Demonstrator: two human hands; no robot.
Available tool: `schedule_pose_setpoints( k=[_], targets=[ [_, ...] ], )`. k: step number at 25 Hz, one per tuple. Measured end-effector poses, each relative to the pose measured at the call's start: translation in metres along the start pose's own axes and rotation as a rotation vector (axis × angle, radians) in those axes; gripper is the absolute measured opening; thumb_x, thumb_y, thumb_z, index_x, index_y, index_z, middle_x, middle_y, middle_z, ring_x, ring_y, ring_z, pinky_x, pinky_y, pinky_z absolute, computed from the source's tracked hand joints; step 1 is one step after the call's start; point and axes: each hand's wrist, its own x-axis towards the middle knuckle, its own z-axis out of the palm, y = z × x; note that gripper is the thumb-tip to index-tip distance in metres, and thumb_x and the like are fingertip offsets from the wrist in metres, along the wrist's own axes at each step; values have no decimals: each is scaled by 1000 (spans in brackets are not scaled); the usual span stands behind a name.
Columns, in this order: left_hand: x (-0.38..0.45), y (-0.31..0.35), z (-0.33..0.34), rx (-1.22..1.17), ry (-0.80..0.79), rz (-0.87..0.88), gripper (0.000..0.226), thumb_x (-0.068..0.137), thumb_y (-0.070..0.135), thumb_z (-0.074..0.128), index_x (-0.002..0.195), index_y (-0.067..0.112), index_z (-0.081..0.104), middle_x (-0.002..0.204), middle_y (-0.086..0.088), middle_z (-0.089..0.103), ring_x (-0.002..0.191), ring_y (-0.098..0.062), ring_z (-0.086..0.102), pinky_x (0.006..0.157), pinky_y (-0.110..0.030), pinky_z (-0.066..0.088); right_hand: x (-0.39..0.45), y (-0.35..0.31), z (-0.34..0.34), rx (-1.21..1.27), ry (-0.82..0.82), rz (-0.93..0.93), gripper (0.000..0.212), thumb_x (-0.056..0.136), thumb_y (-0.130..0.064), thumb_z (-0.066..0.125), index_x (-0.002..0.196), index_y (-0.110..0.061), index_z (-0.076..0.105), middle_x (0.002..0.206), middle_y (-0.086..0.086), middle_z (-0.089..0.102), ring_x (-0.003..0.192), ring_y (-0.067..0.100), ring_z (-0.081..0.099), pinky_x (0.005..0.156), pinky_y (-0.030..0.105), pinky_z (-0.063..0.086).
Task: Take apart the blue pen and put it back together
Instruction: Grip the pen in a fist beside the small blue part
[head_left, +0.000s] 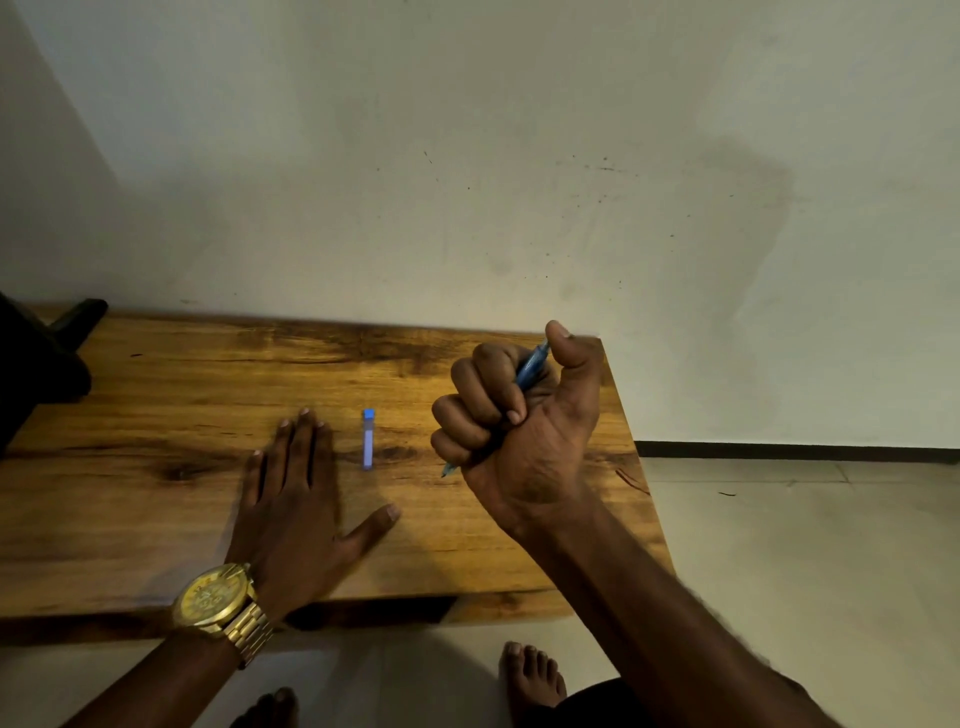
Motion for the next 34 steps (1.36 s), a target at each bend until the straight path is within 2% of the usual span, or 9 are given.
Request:
schedule_pose_setpoints(
  k=[7, 11, 16, 23, 30, 34],
  targets=[
    [-1, 0, 1, -11, 42, 16, 134, 79, 100, 13, 174, 6, 10, 184, -15, 1, 171, -35, 6, 136, -59, 14, 0, 2, 0, 40, -43, 24, 58, 98, -59, 34, 56, -20, 29, 54, -4, 20, 47, 11, 13, 48, 22, 12],
    [1, -3, 7, -2, 61, 32, 133, 82, 101, 12, 173, 5, 14, 184, -17, 7, 170, -37, 11, 134, -62, 19, 1, 3, 1, 30, -54, 21, 55, 93, -59, 44, 56, -20, 29, 55, -3, 19, 46, 11, 13, 48, 21, 13],
    [2, -6, 12, 27, 57, 30, 131, 83, 101, 15, 173, 5, 16, 183, -17, 10, 170, -38, 14, 133, -63, 22, 0, 3, 2, 77, -85, 16, 54, 94, -57, 39, 56, -20, 29, 54, -4, 20, 46, 11, 13, 49, 21, 12],
    [2, -6, 11, 23, 35, 14, 134, 81, 105, 13, 175, 9, 6, 185, -13, -2, 171, -34, 5, 136, -60, 15, 1, -3, 0, 170, -34, -58, 53, 95, -56, 30, 55, -21, 27, 53, -4, 19, 46, 11, 13, 49, 21, 13],
    [3, -7, 11, 27, 27, 15, 134, 80, 105, 10, 175, 12, -4, 184, -11, -14, 172, -31, -6, 138, -57, 9, 0, -5, 0, 180, 21, -63, 52, 94, -55, 33, 55, -21, 26, 54, -5, 18, 47, 11, 11, 50, 23, 11],
    [2, -6, 9, 14, 31, 15, 134, 79, 105, 11, 175, 12, -2, 184, -11, -13, 172, -31, -7, 138, -56, 8, 0, -5, 1, 164, 24, -56, 53, 94, -56, 32, 56, -21, 25, 54, -5, 17, 47, 11, 11, 49, 23, 11]
  ],
)
